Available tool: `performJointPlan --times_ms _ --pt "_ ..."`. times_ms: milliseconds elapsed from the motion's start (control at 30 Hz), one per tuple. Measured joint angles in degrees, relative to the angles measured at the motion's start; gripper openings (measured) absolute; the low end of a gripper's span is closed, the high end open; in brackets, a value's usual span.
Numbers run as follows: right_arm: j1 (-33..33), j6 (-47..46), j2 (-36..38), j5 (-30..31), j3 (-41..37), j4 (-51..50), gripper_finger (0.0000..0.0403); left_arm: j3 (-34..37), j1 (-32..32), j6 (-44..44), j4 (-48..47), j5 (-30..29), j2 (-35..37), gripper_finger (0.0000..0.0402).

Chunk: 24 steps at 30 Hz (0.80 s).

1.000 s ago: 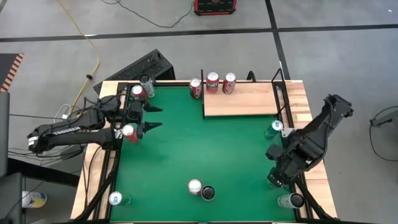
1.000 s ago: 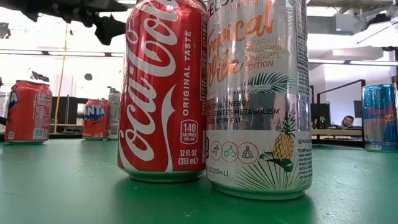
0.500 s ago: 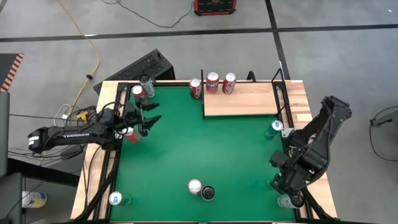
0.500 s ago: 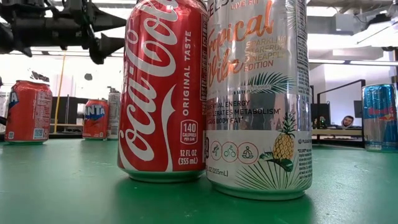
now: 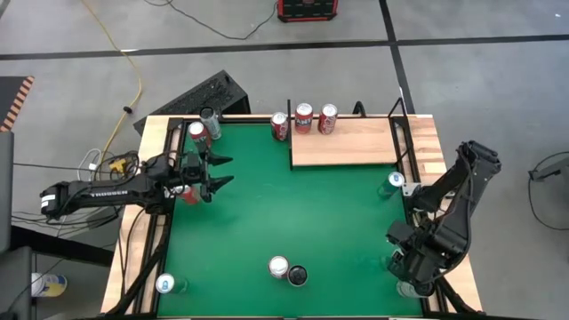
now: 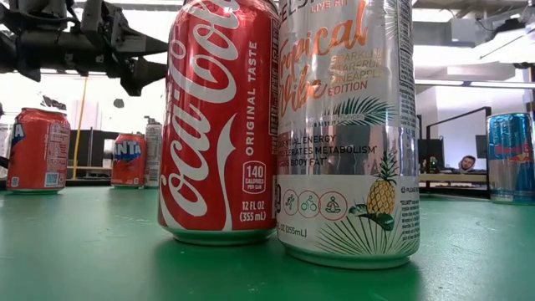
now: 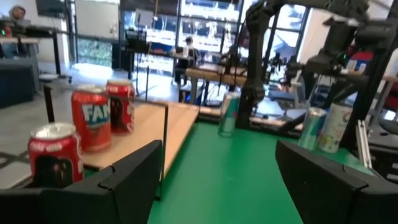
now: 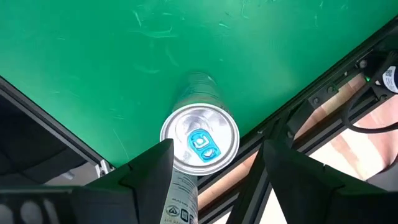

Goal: Place canned beverage on shelf
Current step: Put the bottom right blue soda can on the shelf

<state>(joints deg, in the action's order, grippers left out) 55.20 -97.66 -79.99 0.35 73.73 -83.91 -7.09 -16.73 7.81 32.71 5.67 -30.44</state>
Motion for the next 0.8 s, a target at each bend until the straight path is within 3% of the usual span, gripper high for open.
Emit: performJointPlan --times_ms 800 --pt "3.2 -5.0 0.0 2.9 0.0 -0.4 0.0277 0.0 0.0 0.2 -4.7 -0.1 0.0 0.0297"
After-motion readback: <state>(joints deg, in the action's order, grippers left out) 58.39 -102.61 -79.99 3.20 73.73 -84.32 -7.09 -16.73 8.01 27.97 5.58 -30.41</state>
